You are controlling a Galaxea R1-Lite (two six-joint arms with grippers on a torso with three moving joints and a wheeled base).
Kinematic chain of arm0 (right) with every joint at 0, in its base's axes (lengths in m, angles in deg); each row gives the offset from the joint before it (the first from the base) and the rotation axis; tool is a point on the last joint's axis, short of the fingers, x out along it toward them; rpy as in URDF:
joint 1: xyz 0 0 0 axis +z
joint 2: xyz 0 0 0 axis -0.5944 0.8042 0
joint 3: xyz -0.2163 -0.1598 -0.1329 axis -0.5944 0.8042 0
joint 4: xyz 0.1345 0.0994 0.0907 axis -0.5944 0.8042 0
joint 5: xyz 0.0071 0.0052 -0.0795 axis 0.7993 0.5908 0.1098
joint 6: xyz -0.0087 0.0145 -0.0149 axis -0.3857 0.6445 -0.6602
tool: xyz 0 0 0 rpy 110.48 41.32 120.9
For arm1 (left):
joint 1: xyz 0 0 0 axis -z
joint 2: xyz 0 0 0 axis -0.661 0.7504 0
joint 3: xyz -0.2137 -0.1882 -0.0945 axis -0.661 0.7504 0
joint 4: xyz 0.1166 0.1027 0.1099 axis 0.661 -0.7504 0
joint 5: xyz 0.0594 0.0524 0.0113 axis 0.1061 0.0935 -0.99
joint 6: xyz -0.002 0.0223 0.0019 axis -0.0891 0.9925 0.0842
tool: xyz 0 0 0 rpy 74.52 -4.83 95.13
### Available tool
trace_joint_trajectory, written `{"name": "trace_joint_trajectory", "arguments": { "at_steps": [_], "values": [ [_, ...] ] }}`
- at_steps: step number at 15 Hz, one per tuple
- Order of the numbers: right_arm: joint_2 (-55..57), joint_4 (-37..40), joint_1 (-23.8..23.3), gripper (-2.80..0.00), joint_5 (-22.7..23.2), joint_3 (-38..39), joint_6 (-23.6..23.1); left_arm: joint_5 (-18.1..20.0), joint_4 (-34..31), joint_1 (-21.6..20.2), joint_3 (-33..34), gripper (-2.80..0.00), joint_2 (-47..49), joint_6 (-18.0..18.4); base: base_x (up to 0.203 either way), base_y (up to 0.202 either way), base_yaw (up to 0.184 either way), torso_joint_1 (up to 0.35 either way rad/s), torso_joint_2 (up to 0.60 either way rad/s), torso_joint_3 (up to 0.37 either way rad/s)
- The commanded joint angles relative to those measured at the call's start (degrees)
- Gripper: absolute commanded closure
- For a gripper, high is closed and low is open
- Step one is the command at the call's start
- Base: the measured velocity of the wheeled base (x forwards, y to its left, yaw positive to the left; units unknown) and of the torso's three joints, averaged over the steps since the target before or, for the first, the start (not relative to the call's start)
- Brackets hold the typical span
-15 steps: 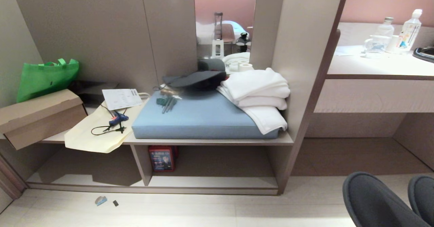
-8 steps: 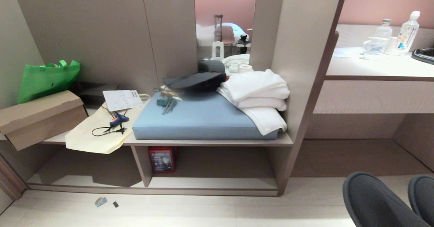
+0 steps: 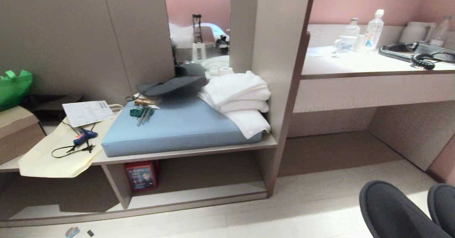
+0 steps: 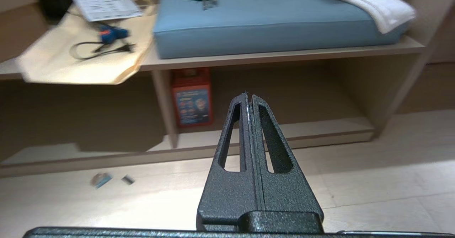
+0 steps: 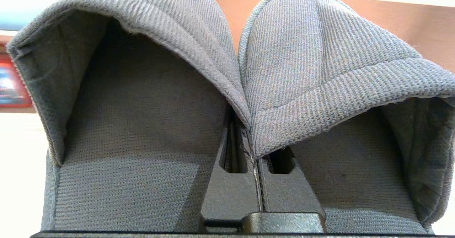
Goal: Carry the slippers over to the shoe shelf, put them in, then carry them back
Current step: Place the slippers on the floor
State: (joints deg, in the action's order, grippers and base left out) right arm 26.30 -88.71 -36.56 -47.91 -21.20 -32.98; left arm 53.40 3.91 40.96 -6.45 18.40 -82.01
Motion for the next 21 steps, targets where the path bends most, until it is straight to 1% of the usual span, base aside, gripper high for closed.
{"name": "trace_joint_trajectory", "arguments": {
  "at_steps": [1, 16, 19, 21],
  "values": [
    [0.09, -0.01, 0.01, 0.00, 0.06, 0.00, -0.03, -0.01, 0.04, -0.02, 0.00, 0.00, 0.04, -0.03, -0.003, 0.014, -0.168, 0.007, 0.00, 0.002],
    [0.09, -0.01, -0.07, 0.00, -0.02, 0.00, -0.03, -0.01, 0.04, -0.02, 0.00, 0.00, 0.04, -0.03, 0.004, 0.009, -0.174, 0.002, 0.00, 0.003],
    [0.09, -0.01, 0.01, 0.00, -0.02, 0.00, -0.12, -0.01, 0.04, -0.02, 0.00, 0.00, 0.04, -0.12, -0.001, 0.010, -0.097, 0.001, 0.00, 0.004],
    [0.09, -0.01, -0.03, 0.00, -0.02, 0.00, -0.12, -0.01, 0.04, -0.02, 0.00, 0.00, 0.04, -0.12, 0.000, 0.000, 0.000, 0.000, 0.00, 0.000]
  ]
}}
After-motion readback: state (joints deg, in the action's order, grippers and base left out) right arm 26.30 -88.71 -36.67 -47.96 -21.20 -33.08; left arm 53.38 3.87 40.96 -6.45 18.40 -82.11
